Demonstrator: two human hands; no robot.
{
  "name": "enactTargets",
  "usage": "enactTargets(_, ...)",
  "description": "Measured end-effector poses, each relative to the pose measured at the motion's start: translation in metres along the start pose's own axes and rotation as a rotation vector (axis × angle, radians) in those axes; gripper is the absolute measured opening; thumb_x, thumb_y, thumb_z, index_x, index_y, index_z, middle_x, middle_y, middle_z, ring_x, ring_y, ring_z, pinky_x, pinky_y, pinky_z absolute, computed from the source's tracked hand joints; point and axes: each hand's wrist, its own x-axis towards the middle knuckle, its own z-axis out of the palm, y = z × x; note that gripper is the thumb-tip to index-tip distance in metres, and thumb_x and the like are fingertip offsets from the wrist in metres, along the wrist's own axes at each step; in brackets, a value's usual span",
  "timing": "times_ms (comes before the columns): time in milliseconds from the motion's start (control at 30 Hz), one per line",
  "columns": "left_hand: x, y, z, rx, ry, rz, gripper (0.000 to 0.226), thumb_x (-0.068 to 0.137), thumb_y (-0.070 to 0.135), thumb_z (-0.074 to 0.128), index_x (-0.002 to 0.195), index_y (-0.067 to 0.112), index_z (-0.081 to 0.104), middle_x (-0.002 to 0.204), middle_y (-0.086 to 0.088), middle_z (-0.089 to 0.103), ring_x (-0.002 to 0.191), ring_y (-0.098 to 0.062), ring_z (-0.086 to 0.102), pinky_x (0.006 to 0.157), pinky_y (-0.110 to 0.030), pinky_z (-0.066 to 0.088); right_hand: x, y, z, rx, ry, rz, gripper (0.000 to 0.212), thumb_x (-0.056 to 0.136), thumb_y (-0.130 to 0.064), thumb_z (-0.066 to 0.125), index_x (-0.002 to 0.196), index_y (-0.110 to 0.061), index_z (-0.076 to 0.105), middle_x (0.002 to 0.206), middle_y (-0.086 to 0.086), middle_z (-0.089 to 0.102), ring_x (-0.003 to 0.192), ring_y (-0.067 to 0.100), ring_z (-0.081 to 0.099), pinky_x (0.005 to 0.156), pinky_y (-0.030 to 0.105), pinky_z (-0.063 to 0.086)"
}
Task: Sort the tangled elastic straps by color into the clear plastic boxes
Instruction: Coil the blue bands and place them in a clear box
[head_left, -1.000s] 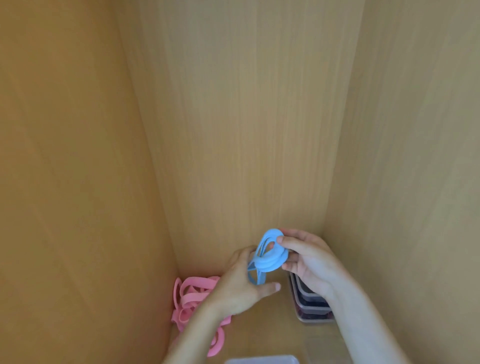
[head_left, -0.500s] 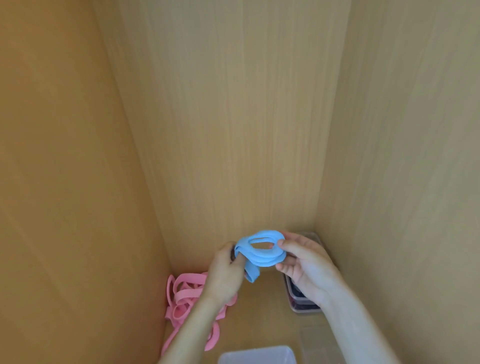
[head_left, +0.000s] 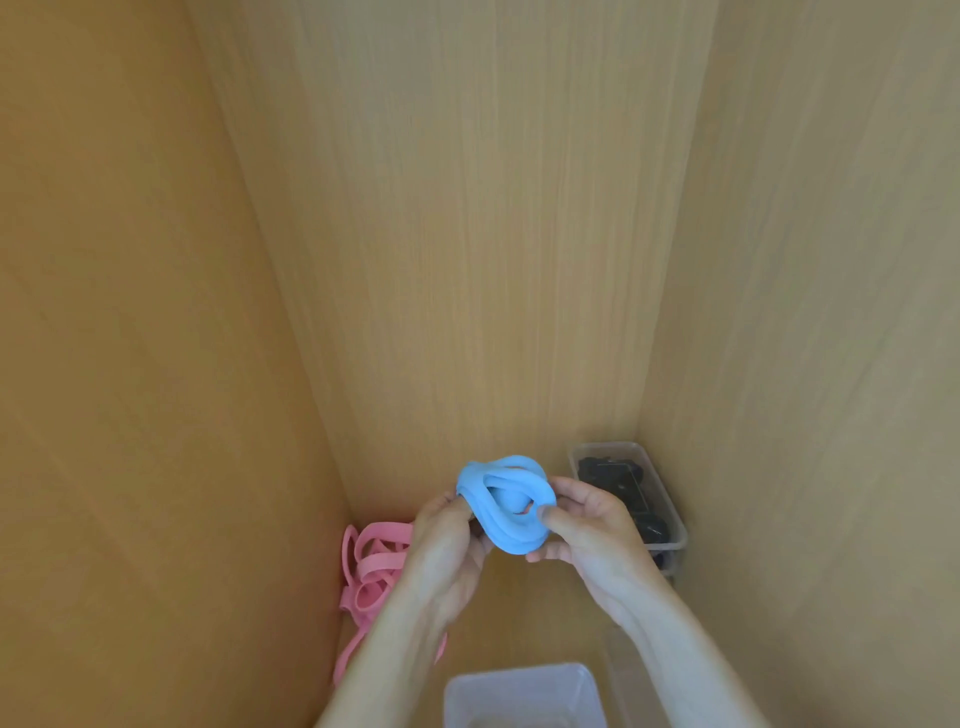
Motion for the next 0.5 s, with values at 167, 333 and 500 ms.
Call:
enactTargets(167, -0.001, -0.004, -0.015, 0.126, -0.105, -0.038, 0.021, 0.097, 0.003, 0.056, 0.101, 0.001, 0.077, 0.099, -0.016, 0.075, 0.084, -0.021, 0.070, 0.074, -0.028, 0.057, 0.000, -0.002, -0.004, 0.004, -0.130, 0.061, 0.032, 0.091, 0.010, 0.048, 0.102, -0.001, 0.077, 0.094, 0.019, 0.072, 0.073, 0.024, 0.063, 0.056, 0.032, 0.048)
enactTargets(333, -0.006, -0.006, -0.022, 0.326, -0.055, -0.038, 0.025, 0.088, 0.024, 0.064, 0.098, 0.003, 0.074, 0.087, -0.015, 0.058, 0.077, -0.026, 0.042, 0.080, -0.043, 0.031, 0.000, -0.001, -0.005, 0.024, -0.186, 0.075, 0.028, 0.092, 0.011, 0.048, 0.101, 0.005, 0.074, 0.090, 0.016, 0.070, 0.072, 0.021, 0.061, 0.056, 0.030, 0.046)
enactTargets(500, -0.003, -0.001, -0.025, 0.185, 0.073, -0.031, 0.023, 0.099, 0.000, 0.052, 0.098, -0.003, 0.075, 0.103, -0.027, 0.073, 0.079, -0.025, 0.071, 0.067, -0.029, 0.057, -0.003, 0.011, -0.002, -0.054, -0.124, 0.030, 0.024, 0.096, 0.005, 0.057, 0.115, -0.003, 0.070, 0.105, 0.016, 0.075, 0.086, 0.031, 0.072, 0.067, 0.035, 0.055)
